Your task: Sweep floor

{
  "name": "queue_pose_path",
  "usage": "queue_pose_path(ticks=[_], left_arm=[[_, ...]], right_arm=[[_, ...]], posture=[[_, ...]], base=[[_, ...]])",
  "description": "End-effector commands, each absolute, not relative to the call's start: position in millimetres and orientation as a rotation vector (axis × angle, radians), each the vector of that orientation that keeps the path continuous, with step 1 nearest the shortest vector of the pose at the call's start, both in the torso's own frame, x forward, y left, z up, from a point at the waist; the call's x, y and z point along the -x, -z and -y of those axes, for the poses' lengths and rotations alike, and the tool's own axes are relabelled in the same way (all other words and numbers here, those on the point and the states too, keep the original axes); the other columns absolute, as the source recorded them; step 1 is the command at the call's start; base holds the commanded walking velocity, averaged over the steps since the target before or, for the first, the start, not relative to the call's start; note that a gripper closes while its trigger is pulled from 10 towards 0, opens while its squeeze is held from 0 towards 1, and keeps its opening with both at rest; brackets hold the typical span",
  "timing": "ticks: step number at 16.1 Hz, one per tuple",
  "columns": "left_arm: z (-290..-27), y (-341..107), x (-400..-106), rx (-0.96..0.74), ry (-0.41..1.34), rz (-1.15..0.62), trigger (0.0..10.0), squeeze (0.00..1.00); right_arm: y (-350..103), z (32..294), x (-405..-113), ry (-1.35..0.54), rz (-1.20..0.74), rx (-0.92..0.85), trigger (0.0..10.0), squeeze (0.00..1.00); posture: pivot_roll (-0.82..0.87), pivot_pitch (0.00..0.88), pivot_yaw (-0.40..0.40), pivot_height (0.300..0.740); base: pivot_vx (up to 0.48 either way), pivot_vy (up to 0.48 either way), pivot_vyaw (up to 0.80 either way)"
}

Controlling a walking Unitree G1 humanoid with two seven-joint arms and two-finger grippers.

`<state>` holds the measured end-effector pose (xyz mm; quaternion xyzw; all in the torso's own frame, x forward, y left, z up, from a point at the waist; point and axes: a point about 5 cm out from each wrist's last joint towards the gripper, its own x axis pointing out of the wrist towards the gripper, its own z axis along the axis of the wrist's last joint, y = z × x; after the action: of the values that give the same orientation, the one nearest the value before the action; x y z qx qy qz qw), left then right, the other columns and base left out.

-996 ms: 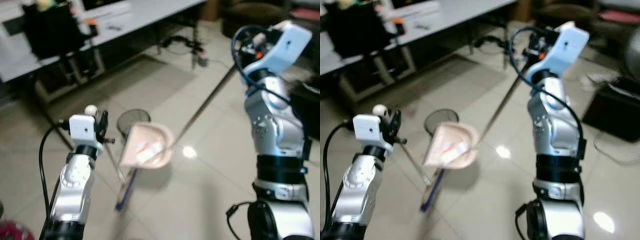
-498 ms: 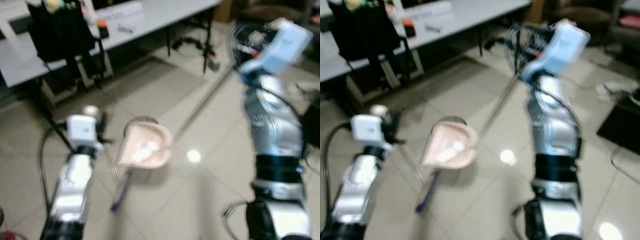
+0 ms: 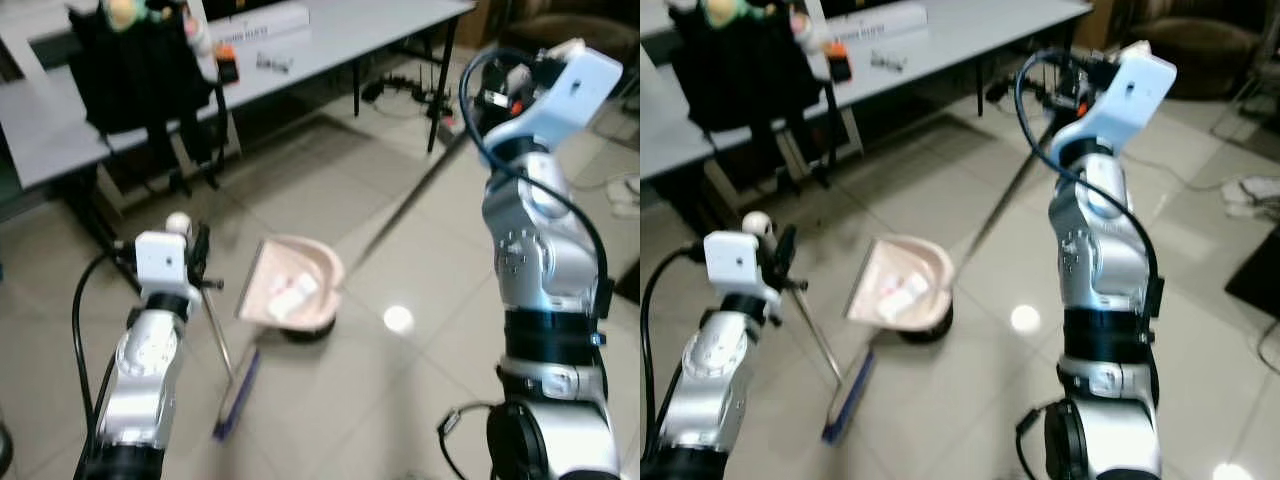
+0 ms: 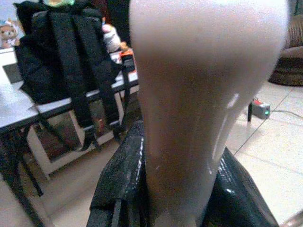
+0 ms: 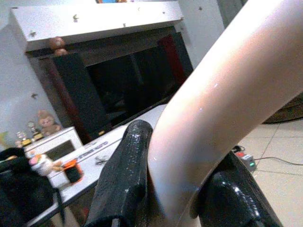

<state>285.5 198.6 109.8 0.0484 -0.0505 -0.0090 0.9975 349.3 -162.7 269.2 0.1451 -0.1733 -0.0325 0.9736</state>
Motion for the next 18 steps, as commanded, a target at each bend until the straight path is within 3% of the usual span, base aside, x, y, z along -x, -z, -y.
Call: queue_pose_path(ticks=[1, 6, 12, 18], left_arm=[[-195.1, -119.3, -289.2, -0.104, 0.032, 0.15, 10.0, 0.0], [-200.9, -110.8, -286.8, -0.116, 0.022, 0.119, 10.0, 0.0], [-201.6, -94.9, -280.4, -0.149, 0.046, 0.053, 10.0, 0.0], [-201.6, -85.1, -280.4, -0.156, 0.048, 0.027, 10.0, 0.0]], right_arm=[[-281.6, 168.2, -346.3, 0.088, 0.424, -0.313, 10.0, 0.0], [-275.2, 164.4, -346.8, 0.065, 0.417, -0.29, 10.0, 0.0], [-277.2, 159.8, -342.5, 0.038, 0.495, -0.218, 10.0, 0.0], [-273.0, 121.8, -333.7, -0.174, 0.634, 0.086, 10.0, 0.0]], posture=[[-0.01, 0.0, 0.089, 0.74], [-0.01, 0.0, 0.09, 0.74], [-0.01, 0.0, 0.096, 0.74], [-0.01, 0.0, 0.096, 0.74]], base=[[0.472, 0.0, 0.0], [0.461, 0.0, 0.0], [0.0, 0.0, 0.0], [0.0, 0.0, 0.0]])
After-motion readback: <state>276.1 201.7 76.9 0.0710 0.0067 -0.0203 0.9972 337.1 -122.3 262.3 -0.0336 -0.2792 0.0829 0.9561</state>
